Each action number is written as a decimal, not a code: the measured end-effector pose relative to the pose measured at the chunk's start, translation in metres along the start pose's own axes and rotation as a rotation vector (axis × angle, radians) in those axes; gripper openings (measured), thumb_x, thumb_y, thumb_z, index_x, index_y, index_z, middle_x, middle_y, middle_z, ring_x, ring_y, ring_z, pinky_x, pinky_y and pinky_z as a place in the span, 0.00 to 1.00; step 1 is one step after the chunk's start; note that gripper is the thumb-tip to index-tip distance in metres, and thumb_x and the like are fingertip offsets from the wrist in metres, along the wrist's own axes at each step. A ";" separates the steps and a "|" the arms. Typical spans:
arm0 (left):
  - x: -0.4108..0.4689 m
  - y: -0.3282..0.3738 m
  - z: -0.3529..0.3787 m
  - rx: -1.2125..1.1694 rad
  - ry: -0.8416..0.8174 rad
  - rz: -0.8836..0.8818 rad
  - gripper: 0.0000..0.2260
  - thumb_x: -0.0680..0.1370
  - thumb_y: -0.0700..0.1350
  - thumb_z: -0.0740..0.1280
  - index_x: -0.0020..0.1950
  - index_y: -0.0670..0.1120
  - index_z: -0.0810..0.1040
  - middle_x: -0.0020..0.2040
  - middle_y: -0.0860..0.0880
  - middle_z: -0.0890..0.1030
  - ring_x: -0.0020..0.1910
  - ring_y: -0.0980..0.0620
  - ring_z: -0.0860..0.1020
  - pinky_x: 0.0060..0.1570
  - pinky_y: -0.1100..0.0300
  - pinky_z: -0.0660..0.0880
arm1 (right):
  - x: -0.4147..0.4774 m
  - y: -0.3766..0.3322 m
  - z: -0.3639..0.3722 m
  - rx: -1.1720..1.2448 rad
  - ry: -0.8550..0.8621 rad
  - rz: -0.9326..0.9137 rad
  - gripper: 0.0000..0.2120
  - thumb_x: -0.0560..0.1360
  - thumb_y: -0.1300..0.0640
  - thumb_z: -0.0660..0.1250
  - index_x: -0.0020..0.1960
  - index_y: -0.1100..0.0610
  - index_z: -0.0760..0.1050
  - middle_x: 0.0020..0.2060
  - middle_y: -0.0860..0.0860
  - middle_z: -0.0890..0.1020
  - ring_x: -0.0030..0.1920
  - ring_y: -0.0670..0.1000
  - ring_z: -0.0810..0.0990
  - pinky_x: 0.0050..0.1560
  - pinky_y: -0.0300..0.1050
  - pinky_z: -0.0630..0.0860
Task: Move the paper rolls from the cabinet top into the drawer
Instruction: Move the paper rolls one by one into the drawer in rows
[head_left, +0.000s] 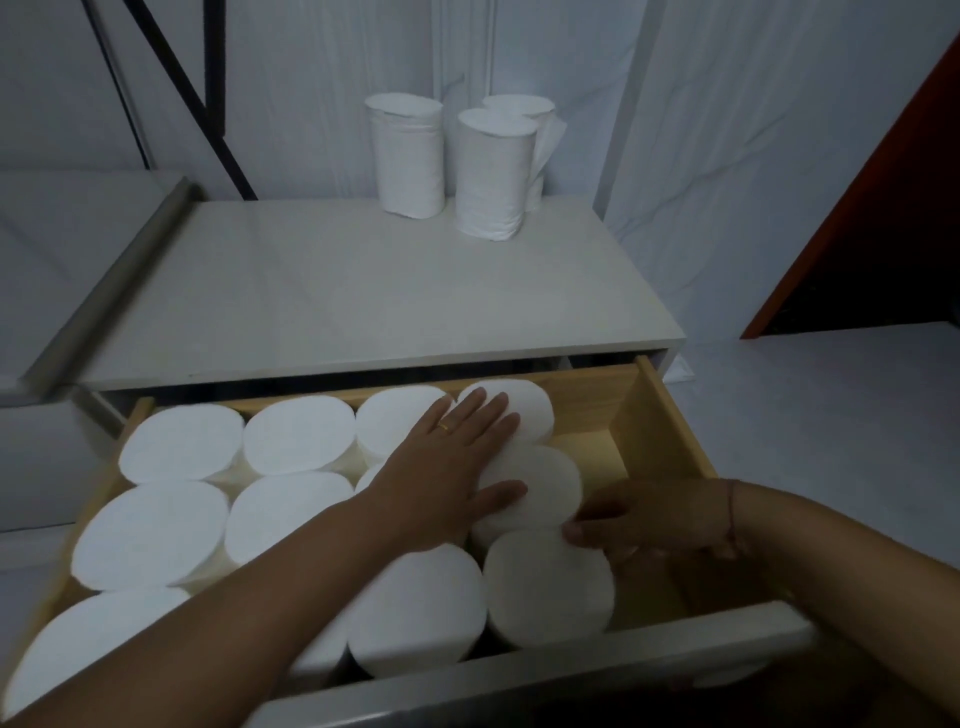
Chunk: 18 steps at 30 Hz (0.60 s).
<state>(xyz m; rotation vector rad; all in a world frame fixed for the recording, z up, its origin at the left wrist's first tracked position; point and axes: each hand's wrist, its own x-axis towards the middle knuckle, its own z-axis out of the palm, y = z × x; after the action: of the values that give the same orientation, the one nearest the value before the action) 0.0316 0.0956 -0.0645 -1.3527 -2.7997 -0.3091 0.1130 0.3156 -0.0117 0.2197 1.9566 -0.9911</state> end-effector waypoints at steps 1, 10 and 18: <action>0.002 -0.005 -0.003 0.029 0.028 -0.020 0.33 0.76 0.66 0.45 0.77 0.51 0.49 0.78 0.52 0.47 0.76 0.54 0.41 0.71 0.58 0.33 | -0.006 -0.007 -0.011 -0.054 0.050 -0.026 0.19 0.75 0.43 0.62 0.61 0.53 0.74 0.57 0.51 0.80 0.56 0.49 0.79 0.59 0.44 0.76; 0.052 -0.060 -0.043 0.047 0.228 -0.333 0.29 0.79 0.61 0.51 0.77 0.49 0.53 0.78 0.49 0.51 0.77 0.50 0.46 0.73 0.51 0.40 | 0.028 -0.095 -0.098 0.072 0.711 -0.400 0.20 0.74 0.47 0.67 0.57 0.62 0.75 0.51 0.60 0.81 0.53 0.60 0.79 0.60 0.55 0.76; 0.057 -0.071 -0.026 0.132 0.217 -0.400 0.35 0.74 0.65 0.32 0.76 0.50 0.55 0.77 0.50 0.57 0.76 0.50 0.54 0.73 0.52 0.48 | 0.126 -0.171 -0.169 0.314 1.069 -0.591 0.41 0.67 0.51 0.75 0.72 0.58 0.57 0.69 0.55 0.66 0.67 0.54 0.67 0.63 0.42 0.64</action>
<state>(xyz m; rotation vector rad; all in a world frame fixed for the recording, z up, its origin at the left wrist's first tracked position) -0.0610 0.0920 -0.0449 -0.6809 -2.8230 -0.2518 -0.1543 0.2956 0.0301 0.4191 2.9044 -1.8197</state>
